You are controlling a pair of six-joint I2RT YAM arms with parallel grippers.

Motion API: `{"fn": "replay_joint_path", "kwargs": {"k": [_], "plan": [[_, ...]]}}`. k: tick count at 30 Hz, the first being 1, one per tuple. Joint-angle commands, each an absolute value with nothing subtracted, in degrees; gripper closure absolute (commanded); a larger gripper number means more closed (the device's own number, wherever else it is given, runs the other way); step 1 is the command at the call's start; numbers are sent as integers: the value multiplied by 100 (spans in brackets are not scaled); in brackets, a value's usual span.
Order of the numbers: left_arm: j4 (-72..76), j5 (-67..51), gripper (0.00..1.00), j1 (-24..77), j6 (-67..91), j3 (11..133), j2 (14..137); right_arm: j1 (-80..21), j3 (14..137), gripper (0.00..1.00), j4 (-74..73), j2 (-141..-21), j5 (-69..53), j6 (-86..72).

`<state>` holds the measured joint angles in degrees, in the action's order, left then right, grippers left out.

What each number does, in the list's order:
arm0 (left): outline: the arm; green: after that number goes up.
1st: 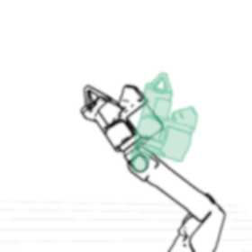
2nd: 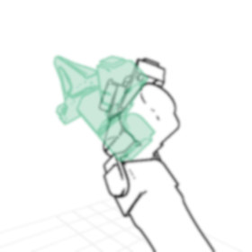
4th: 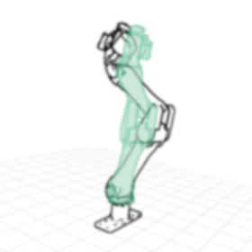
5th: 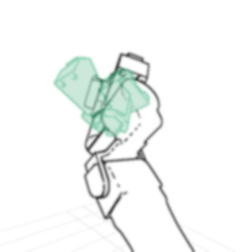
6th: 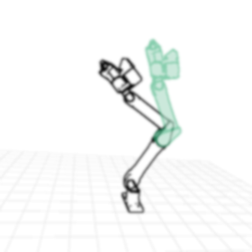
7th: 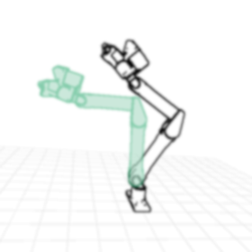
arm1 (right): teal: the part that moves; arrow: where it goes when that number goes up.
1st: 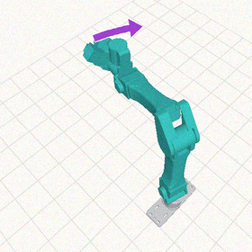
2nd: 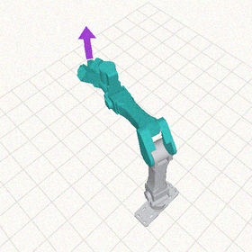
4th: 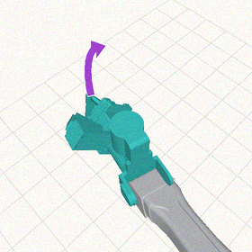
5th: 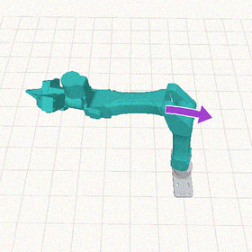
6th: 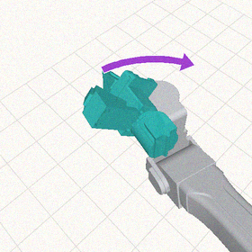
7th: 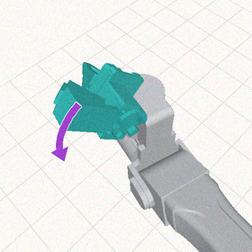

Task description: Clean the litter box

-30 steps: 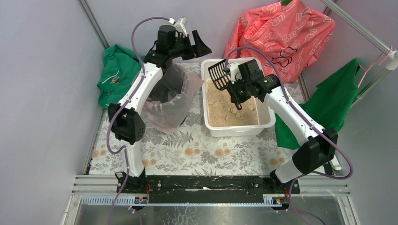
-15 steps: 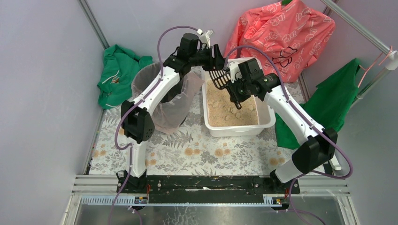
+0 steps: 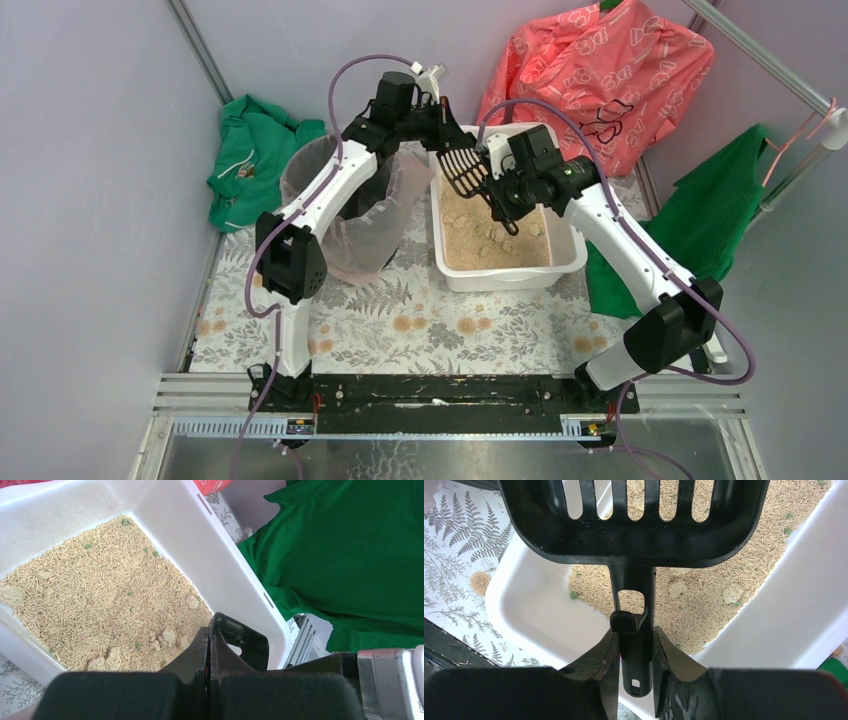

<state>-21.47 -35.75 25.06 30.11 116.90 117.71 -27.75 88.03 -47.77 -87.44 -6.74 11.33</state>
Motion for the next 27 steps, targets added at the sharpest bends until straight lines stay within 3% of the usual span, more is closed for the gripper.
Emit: {"fn": "replay_joint_path", "kwargs": {"k": [1,3,5,7,13,21,25,27], "plan": [[-1939,-3780,100,2583,3522,11716,11637,-2794,9168,98,-4298,-8634,-510,901],[-1753,-3638,100,2549,3747,11705,11615,-2793,9323,75,-4202,-8615,-371,793],[-1468,-3581,100,2496,3992,11680,11574,-2786,9547,29,-4096,-8597,-250,673],[-1174,-3615,100,2464,4257,11663,11570,-2786,9828,2,-4048,-8619,-145,542],[-495,-3424,100,2354,4871,11529,11356,-2330,10384,0,-3551,-8560,-782,-413],[1021,-2747,100,1900,6154,10888,10812,-1433,9522,1,-1277,-7941,-1858,-2203],[1370,-2293,100,1787,6389,10509,10464,-1197,9331,17,-575,-7861,-2266,-2923],[1625,-2170,100,1751,6555,10373,10369,-1087,9276,20,-229,-7890,-2621,-3267]]}}
